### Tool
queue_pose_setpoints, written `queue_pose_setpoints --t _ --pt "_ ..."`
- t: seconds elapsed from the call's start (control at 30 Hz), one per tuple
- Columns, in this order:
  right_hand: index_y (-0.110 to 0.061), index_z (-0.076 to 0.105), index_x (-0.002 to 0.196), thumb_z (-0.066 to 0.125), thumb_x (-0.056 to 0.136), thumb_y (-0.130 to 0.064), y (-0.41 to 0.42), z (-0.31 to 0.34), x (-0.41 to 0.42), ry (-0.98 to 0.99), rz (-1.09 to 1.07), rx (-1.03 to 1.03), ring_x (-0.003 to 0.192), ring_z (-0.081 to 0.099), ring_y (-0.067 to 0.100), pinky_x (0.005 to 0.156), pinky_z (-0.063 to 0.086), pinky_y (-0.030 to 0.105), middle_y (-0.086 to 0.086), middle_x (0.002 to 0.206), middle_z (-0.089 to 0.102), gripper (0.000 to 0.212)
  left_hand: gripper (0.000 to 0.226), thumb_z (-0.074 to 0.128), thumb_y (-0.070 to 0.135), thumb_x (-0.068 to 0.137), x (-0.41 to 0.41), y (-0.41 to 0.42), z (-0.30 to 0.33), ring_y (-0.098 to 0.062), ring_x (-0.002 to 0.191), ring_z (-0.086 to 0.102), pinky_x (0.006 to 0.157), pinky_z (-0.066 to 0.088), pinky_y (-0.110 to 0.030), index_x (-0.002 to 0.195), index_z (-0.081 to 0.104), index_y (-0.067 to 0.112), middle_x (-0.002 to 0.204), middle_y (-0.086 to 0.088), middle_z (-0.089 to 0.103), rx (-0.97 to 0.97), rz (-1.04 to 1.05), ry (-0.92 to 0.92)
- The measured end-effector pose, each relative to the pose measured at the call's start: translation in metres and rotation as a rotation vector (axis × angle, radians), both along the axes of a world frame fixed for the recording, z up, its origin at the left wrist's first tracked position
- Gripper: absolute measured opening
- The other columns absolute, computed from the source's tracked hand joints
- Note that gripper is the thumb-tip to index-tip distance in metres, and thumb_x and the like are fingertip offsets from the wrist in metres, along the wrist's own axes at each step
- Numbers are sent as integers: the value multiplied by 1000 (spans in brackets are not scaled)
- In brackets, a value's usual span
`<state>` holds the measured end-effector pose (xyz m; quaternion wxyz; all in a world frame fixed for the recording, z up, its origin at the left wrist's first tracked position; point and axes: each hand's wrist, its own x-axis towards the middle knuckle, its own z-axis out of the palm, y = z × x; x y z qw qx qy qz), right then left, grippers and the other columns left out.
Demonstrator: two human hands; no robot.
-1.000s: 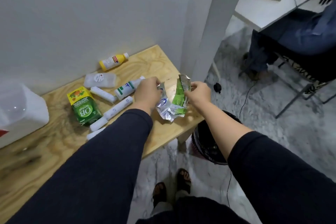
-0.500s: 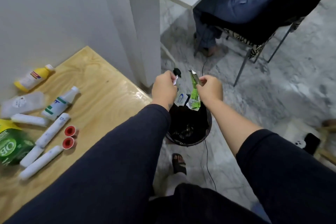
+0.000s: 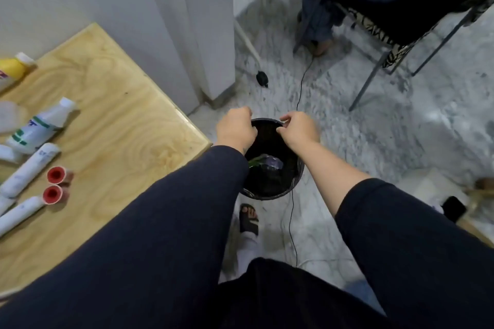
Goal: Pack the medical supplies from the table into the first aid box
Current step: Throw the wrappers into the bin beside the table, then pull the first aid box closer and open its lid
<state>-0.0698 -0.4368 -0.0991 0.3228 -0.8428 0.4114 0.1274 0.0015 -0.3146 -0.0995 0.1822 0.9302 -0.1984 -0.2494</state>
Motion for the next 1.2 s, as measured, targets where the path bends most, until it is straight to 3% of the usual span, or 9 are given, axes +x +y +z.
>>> queue_pose_setpoints --t 0.2,0.33,0.53,0.7,0.97,1.1,1.2 --pt "-21 59 125 58 89 -20 30 61 36 34 289 -141 112 59 31 84 49 33 11 125 61 36 37 52 26 87 27 38 55 -25 116 54 88 45 -36 123 57 23 127 -2 58 62 -87 -81" --pt "-21 61 121 59 85 -26 77 109 53 -36 448 -239 112 60 29 90 50 36 8 123 64 36 36 50 27 87 40 94 101 -24 116 54 90 48 -37 122 57 23 126 -1 59 37 -8 -183" --pt "-17 61 121 56 87 -24 188 157 64 -165 626 -306 112 58 28 81 49 33 7 121 64 34 35 49 27 89 33 224 144 -27 115 54 93 45 -40 124 56 23 128 -3 58 43 178 -289" --pt "-24 56 127 57 88 -27 306 171 61 -248 753 -292 113 58 26 78 45 31 6 121 63 39 29 51 33 88 11 351 167 -28 113 53 83 43 -35 115 61 26 121 -3 61 78 322 -352" --pt "-18 54 128 55 88 -24 489 175 63 -336 1052 -242 117 56 29 86 48 35 10 125 62 41 29 49 24 86 -36 537 175 -26 100 59 71 44 -32 112 62 26 118 0 61 151 608 -363" --pt "-21 49 133 54 86 -19 559 169 77 -361 1171 -203 119 55 29 89 49 38 10 128 61 48 31 51 19 86 -46 605 169 -25 101 57 79 50 -37 114 61 24 124 2 57 132 770 -371" --pt "-21 47 135 57 87 -20 602 158 90 -417 1280 -235 124 50 27 92 48 38 6 133 56 49 42 55 14 84 -40 647 157 -21 120 48 91 46 -37 124 55 23 139 3 45 152 826 -418"
